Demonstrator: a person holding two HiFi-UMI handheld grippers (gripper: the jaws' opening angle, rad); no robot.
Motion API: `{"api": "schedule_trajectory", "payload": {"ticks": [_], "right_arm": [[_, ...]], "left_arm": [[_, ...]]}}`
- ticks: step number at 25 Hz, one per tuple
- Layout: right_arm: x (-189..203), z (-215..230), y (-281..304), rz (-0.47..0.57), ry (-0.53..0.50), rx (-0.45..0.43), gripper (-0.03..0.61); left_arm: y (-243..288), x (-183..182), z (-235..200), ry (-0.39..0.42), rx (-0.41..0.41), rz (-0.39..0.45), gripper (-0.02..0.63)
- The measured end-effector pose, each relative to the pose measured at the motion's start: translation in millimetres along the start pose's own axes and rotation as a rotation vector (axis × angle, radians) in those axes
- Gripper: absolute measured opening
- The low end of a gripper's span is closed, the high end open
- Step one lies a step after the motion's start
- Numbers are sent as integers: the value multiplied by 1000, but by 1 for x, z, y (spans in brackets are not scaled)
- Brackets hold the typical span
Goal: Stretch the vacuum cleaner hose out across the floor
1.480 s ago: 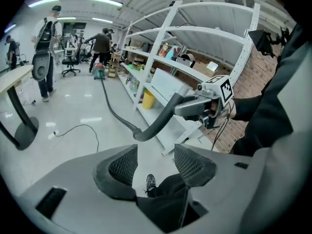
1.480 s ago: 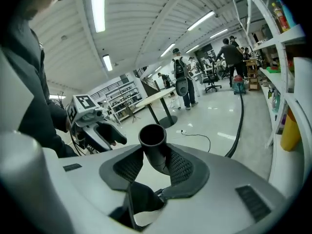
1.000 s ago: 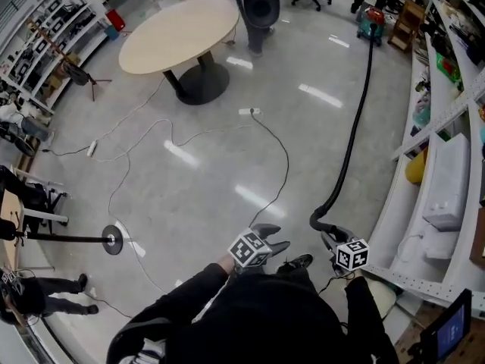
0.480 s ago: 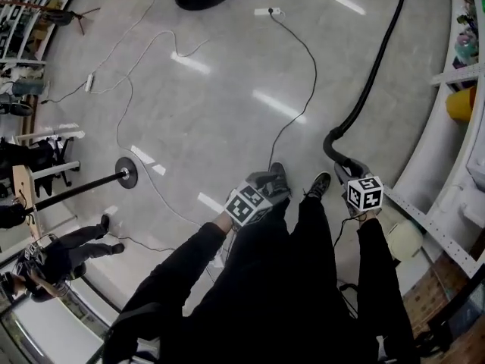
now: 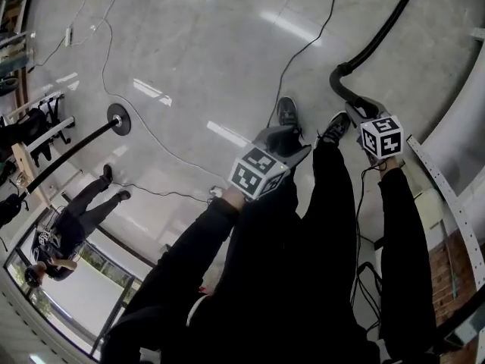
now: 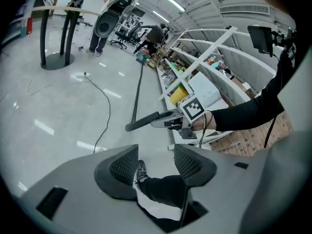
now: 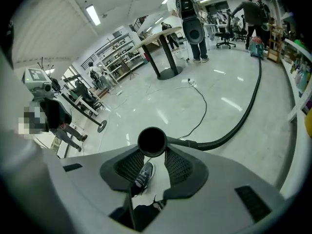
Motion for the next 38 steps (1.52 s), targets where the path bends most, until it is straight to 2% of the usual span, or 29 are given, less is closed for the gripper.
{"api": "schedule_trajectory", "payload": {"ticks": [7,13,16,19,24,31,38], "right_arm": [[62,15,87,-121,-57,-78,135],[66,10,145,-142,-88,-138,133],[51,-5,163,-75,-105,-200,133],[31,-26,170,10,-79,-256,133],[14,-46,169,40,-35,-279,133],[24,-56,157,34,-26,-297,133],[36,-54,141,39,8,-272,133]], "left_arm": [[43,36,-69,-74,-60,47,241],[62,60,-108,-153,-79,81,241],[68,66,-115,-186,-79,103,241],[68,69,-121,-196,-80,116,241],[55,63,-132,-206,-99,134,241],[49,60,-138,-205,-92,136,241],[52,61,-125,-174,-71,115,241]]}}
Point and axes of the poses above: the fingertips, and each gripper's own axes: y forward along the fingers, z to its right, x out of its underside, the point moved 2 cm from there along -y, backward along the fingers, and after that the axes turned 7 degrees about x, right-handed, at the moved point
